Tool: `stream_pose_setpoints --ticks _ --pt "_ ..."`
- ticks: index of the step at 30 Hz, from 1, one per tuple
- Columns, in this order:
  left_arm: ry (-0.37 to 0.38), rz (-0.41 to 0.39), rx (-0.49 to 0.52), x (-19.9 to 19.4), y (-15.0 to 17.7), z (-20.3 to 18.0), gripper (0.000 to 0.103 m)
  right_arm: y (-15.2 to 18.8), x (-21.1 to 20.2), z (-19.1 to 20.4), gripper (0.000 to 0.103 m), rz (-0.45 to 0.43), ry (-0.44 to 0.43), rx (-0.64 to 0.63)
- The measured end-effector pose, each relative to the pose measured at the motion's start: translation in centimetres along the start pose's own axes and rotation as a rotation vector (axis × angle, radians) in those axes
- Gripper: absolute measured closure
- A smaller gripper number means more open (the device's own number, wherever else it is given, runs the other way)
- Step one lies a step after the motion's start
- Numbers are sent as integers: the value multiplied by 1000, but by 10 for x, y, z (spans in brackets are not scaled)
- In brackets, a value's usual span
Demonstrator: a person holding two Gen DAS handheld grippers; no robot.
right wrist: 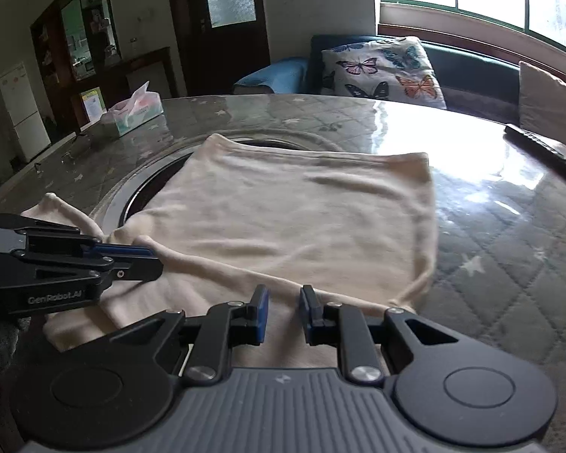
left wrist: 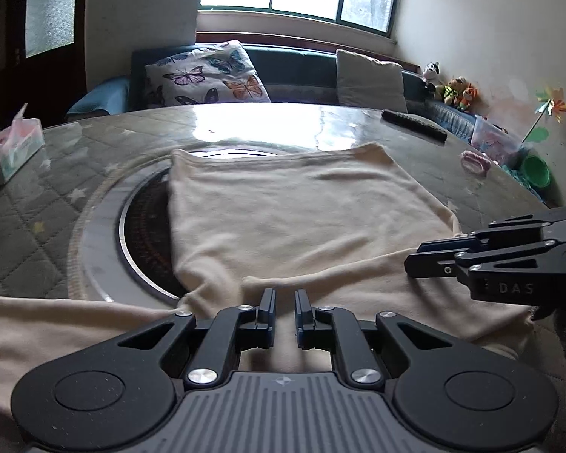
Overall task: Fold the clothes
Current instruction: 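Grasp the other sweatshirt side and sleeve with the left gripper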
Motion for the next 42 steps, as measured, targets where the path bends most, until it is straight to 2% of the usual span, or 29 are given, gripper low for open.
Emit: stream_pose_setpoints --ticks 9,12,15,22,24,28,32,36,40,42 --pt "-67 -11 -82 -26 18 36 91 2 15 37 84 9 -22 -75" --pt "-115 -11 -144 -40 30 58 90 5 21 52 75 11 -24 -113" --pt "-180 -8 -204 -54 43 83 88 8 24 66 73 10 -34 -156" --pt "-352 2 -350 -87 75 137 79 19 28 98 73 22 -75 -228" --pt "-380 0 -398 -94 82 148 77 23 28 106 73 31 -99 -238" --pt "-434 0 -452 -103 91 164 65 26 23 120 73 16 -123 -277" --pt "-460 -9 -482 -109 95 173 65 23 13 122 72 -4 -142 -245" --pt "-457 -1 -499 -106 98 177 67 31 18 123 72 35 -136 -269" --pt "-463 3 -538 -105 100 180 67 27 11 123 71 16 -141 -264" --pt "-490 -3 -563 -109 103 182 66 25 6 122 69 6 -144 -263"
Point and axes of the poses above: each gripper's, at about its wrist camera, not at the fingertips, and x roughly the way its jaws point, z to its left, y to its underside, the point moved 7 cm from there along x, roughly the way its jaws point, and after that the axes turned 15 degrees about x, right-handed, at the moved point
